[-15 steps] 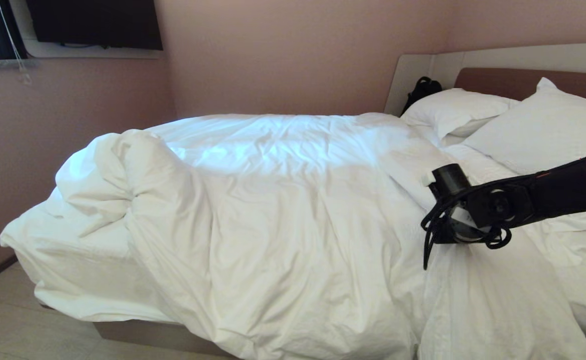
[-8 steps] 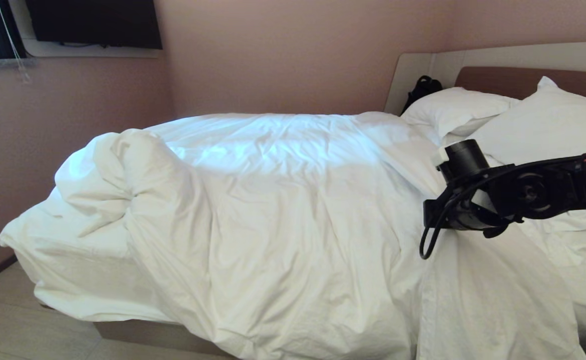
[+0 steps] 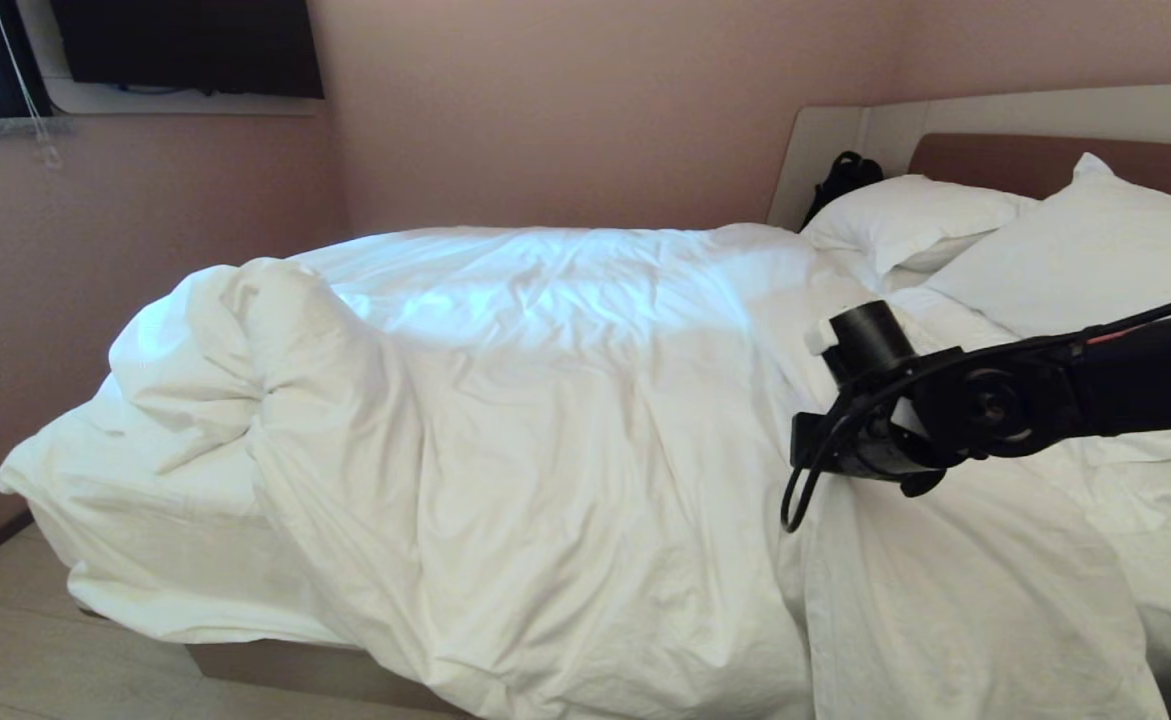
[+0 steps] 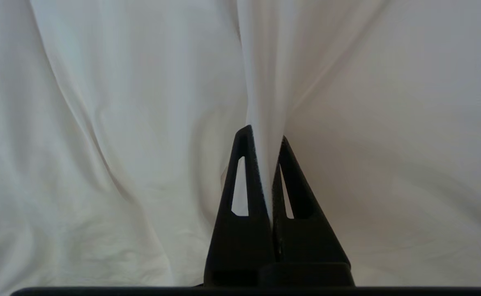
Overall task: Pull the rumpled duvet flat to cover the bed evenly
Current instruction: Flatten the corners of the folded blanket
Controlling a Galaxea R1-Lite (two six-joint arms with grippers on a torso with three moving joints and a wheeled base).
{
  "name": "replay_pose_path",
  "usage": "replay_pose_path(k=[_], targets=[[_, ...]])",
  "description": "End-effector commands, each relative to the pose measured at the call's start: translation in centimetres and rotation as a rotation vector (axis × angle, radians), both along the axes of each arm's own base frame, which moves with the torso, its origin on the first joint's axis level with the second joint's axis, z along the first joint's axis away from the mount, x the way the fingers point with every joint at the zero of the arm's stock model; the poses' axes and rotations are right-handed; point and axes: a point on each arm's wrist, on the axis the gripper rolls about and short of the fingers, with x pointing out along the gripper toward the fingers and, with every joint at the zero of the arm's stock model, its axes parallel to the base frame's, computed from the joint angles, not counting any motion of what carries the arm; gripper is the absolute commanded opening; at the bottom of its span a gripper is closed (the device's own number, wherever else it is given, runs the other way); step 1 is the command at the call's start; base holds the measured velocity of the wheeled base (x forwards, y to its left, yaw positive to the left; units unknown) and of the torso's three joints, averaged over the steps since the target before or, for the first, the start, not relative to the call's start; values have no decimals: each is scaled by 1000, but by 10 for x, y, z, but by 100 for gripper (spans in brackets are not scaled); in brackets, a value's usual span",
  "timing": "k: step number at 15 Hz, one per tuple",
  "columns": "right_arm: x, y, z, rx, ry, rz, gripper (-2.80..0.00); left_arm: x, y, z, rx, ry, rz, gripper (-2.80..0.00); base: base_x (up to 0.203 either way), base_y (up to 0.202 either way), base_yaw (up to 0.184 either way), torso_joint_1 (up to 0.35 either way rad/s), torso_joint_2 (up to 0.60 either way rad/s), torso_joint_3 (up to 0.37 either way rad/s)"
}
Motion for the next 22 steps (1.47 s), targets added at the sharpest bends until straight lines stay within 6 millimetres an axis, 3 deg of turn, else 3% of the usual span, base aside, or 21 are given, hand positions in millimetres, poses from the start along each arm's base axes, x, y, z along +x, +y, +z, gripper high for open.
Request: replay_pose_path(k=[1,6,7,12,16,18,19,20,21,22], targets=[[8,5,-23,-21,56,-3,-280,0,0,0,0,0,0,-280,0,0,0,0,0,0],[10,5,-26,-26,59,-4,-280,0,0,0,0,0,0,-280,0,0,0,0,0,0],[10,5,-26,-26,61,-3,0,0,0,0,0,0,0,-280,0,0,0,0,0,0],[2,3,-13,-14,37,3,0,0,0,0,0,0,0,-280,0,0,0,0,0,0],[-21,-3,28,34,-60,19,0,0,0,0,0,0,0,-280,0,0,0,0,0,0],[-36,-13,58,78,-129,34,0,0,0,0,0,0,0,-280,0,0,0,0,0,0],[-36,-23,63,78,-142,21,0,0,0,0,0,0,0,-280,0,0,0,0,0,0],[-30,-35,62,68,-142,-7,-210,0,0,0,0,0,0,-280,0,0,0,0,0,0],[-22,-47,58,60,-132,-34,-280,0,0,0,0,0,0,-280,0,0,0,0,0,0],[-10,-58,50,57,-108,-60,-280,0,0,0,0,0,0,-280,0,0,0,0,0,0]])
